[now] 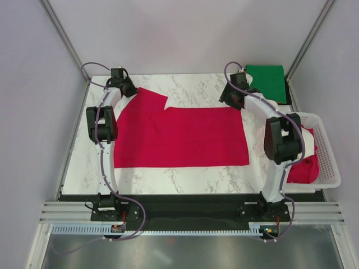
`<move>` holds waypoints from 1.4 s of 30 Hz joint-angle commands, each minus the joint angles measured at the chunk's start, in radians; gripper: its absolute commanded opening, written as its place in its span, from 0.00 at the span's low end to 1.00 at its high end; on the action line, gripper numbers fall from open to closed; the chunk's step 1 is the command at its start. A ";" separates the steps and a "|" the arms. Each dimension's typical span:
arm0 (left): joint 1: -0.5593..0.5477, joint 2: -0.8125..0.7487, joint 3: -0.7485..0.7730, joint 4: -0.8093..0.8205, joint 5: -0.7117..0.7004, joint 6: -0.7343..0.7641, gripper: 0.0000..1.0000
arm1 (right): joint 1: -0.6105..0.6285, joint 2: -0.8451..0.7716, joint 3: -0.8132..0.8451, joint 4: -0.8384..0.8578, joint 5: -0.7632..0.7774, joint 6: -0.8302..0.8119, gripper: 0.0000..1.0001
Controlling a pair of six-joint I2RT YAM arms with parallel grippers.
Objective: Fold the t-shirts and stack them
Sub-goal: Fold the tshirt
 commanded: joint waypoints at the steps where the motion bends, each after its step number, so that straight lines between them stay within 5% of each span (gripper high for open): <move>1: 0.005 -0.017 -0.029 -0.024 -0.034 -0.019 0.02 | -0.025 0.116 0.169 -0.232 0.140 -0.059 0.69; 20: 0.008 -0.013 -0.026 -0.013 -0.013 -0.018 0.02 | -0.112 0.379 0.389 -0.254 0.162 -0.093 0.63; 29: 0.007 -0.015 -0.028 -0.011 -0.014 -0.018 0.02 | -0.105 0.350 0.306 -0.203 0.139 -0.075 0.36; 33: 0.007 -0.010 -0.023 -0.005 -0.001 -0.011 0.02 | -0.105 0.342 0.311 -0.208 0.142 -0.076 0.00; 42: 0.000 -0.274 -0.191 0.009 0.101 -0.014 0.02 | -0.083 0.211 0.311 -0.252 0.142 -0.116 0.00</move>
